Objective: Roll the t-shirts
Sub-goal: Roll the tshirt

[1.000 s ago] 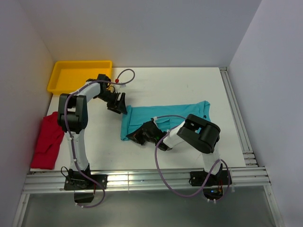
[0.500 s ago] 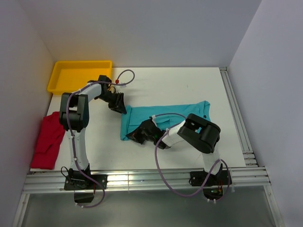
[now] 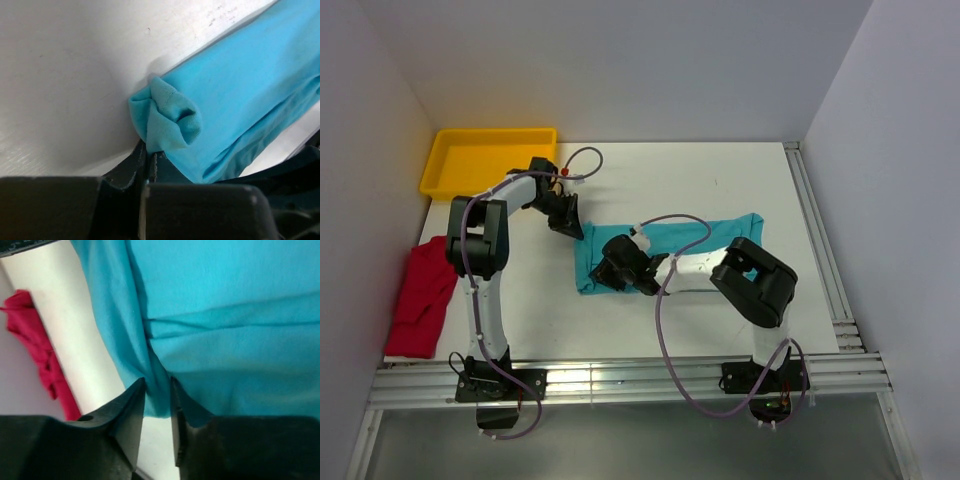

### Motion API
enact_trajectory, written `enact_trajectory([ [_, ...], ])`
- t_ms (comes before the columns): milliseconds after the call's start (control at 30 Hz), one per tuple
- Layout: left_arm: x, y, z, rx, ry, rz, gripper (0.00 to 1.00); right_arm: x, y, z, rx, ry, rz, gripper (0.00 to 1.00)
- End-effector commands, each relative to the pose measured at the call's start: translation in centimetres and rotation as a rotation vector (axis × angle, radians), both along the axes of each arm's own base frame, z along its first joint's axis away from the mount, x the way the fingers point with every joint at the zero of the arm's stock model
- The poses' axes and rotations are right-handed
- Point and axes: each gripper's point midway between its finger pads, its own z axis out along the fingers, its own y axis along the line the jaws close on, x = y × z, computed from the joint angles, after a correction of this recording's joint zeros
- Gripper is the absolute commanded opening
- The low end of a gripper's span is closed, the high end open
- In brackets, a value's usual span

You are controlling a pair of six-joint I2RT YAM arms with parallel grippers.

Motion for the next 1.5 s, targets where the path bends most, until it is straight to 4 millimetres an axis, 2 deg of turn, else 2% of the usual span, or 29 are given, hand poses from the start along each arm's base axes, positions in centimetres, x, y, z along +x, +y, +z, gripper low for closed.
enact_trajectory([
  [0, 2.2, 1.4, 1.0, 0.124, -0.097, 0.034, 0.0, 0.5, -1.8, 1.0, -0.163, -0.074, 0.017, 0.37],
  [33, 2.0, 1.3, 1.0, 0.132, -0.092, 0.03, 0.0, 0.3, -2.3, 0.8, -0.196, -0.066, 0.019, 0.39],
  [100, 2.3, 1.4, 1.1, 0.156, -0.102, 0.033, 0.0, 1.2, -2.7, 1.9, -0.253, -0.123, 0.009, 0.41],
  [133, 2.3, 1.3, 1.2, 0.163, -0.103, 0.028, 0.0, 1.1, -3.6, 1.8, -0.319, -0.126, 0.006, 0.43],
  [167, 2.2, 1.3, 1.2, 0.174, -0.102, 0.026, 0.0, 0.9, -3.5, 2.2, -0.356, -0.149, 0.017, 0.45],
  [200, 2.4, 1.2, 1.3, 0.189, -0.108, 0.025, 0.0, 1.6, -3.6, 3.4, -0.413, -0.193, 0.014, 0.46],
  [267, 2.2, 1.1, 1.4, 0.212, -0.108, 0.017, 0.0, 1.4, -2.9, 3.9, -0.47, -0.227, 0.042, 0.48],
  [300, 2.4, 1.1, 1.6, 0.228, -0.118, 0.018, 0.0, 2.2, -2.5, 5.5, -0.52, -0.269, 0.042, 0.49],
  [333, 2.4, 0.9, 1.6, 0.236, -0.12, 0.012, 0.0, 2.2, -2.1, 6.0, -0.547, -0.283, 0.048, 0.49],
  [367, 2.3, 0.8, 1.7, 0.244, -0.122, 0.008, 0.0, 2.3, -1.7, 5.5, -0.589, -0.289, 0.056, 0.5],
  [400, 2.4, 0.8, 1.8, 0.25, -0.126, 0.009, 0.0, 2.2, -0.3, 6.9, -0.587, -0.32, 0.071, 0.5],
  [467, 2.5, 0.8, 1.9, 0.273, -0.13, 0.008, 0.0, 2.0, 0.0, 6.3, -0.652, -0.331, 0.089, 0.5],
  [500, 2.5, 0.8, 2.0, 0.279, -0.13, 0.006, 0.0, 1.9, 1.1, 7.2, -0.644, -0.35, 0.1, 0.5],
  [533, 2.5, 0.7, 1.9, 0.291, -0.131, 0.001, 0.0, 1.8, 1.0, 6.1, -0.687, -0.341, 0.115, 0.5],
  [567, 2.4, 0.6, 1.9, 0.295, -0.127, 0.0, 0.0, 1.8, 1.2, 5.9, -0.708, -0.34, 0.125, 0.5],
  [600, 2.4, 0.6, 2.0, 0.299, -0.131, -0.003, 0.0, 2.1, 1.9, 6.5, -0.711, -0.356, 0.128, 0.51],
  [633, 2.3, 0.5, 2.0, 0.303, -0.13, -0.005, 0.0, 1.7, 1.8, 5.2, -0.76, -0.342, 0.146, 0.51],
  [700, 2.2, 0.3, 2.1, 0.305, -0.128, -0.01, 0.0, 2.1, 2.7, 5.7, -0.783, -0.374, 0.145, 0.51],
  [733, 2.0, 0.1, 2.1, 0.308, -0.127, -0.016, 0.0, 1.8, 2.4, 4.6, -0.836, -0.361, 0.161, 0.51],
  [800, 1.9, 0.0, 2.0, 0.316, -0.126, -0.02, 0.0, 2.1, 2.3, 5.4, -0.89, -0.388, 0.144, 0.51],
  [833, 1.8, -0.1, 1.9, 0.317, -0.122, -0.024, 0.0, 2.1, 2.2, 4.5, -0.926, -0.386, 0.144, 0.51],
  [900, 1.8, -0.1, 1.8, 0.321, -0.119, -0.026, 0.0, 2.3, 2.7, 5.1, -0.951, -0.414, 0.14, 0.51],
  [933, 1.8, -0.2, 1.9, 0.32, -0.122, -0.027, 0.0, 2.2, 2.5, 4.4, -0.982, -0.41, 0.153, 0.51],
  [1200, 1.8, -0.7, 1.9, 0.33, -0.119, -0.041, 0.0, 1.5, 3.3, 3.7, -1.008, -0.421, 0.201, 0.52],
  [1467, 1.7, -1.2, 1.8, 0.33, -0.098, -0.019, 0.0, 0.8, 3.4, 1.9, -1.009, -0.385, 0.251, 0.51],
])
